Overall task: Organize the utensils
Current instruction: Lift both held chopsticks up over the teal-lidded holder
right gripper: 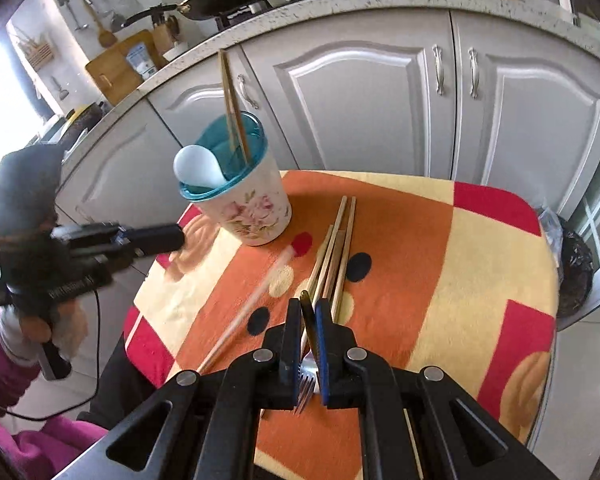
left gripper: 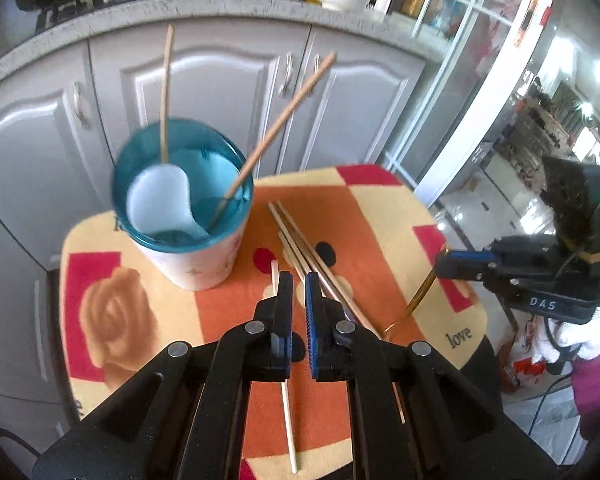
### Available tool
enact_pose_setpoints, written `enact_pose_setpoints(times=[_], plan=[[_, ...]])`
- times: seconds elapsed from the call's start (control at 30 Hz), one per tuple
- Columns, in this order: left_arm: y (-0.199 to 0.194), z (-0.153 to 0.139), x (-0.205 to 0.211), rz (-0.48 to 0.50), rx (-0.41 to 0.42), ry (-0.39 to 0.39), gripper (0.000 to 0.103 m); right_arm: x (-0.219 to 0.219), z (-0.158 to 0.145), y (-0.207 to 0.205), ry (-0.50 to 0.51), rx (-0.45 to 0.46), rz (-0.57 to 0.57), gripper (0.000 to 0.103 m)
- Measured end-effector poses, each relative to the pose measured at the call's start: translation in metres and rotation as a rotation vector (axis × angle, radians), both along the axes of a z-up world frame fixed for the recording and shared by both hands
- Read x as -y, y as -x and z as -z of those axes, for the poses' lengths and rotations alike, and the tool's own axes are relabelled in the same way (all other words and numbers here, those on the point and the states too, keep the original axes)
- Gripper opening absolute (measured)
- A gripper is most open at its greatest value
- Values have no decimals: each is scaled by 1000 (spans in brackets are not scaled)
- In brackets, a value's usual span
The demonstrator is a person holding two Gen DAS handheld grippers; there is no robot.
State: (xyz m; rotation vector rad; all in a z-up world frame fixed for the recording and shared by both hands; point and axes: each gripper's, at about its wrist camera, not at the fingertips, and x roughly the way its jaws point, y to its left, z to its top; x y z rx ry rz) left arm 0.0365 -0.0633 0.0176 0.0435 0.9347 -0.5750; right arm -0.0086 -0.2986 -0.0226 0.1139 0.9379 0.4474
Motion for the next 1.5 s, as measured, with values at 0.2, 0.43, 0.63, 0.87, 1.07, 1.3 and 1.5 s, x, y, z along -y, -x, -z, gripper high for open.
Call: enact_pose_setpoints(times=[0.2,0.43,0.63,0.87,1.07,1.3,1.5], plan=[[-5,24,7,-15,-91,-37,5,0,-8,4,3,17,5,5],[-23,98,49,-68,-131,-222,19,1,-9,9,2,23,13,6],[-41,141,80,-113,-98,-419,28,7,-20,17,5,41,23,5],[-44,144,87,-60,-114,-372,4,10,-26,20,-3,51,30,5],[-33,112,39,-61,-168,-150,4,5,-38,18,-14,81,20,5],[-10,39,-12,-70,-99,13,4,-8,-55,17,-3,123,-12,5],[11,-19,-36,-67,4,95,4,-24,-68,14,6,148,-42,5]])
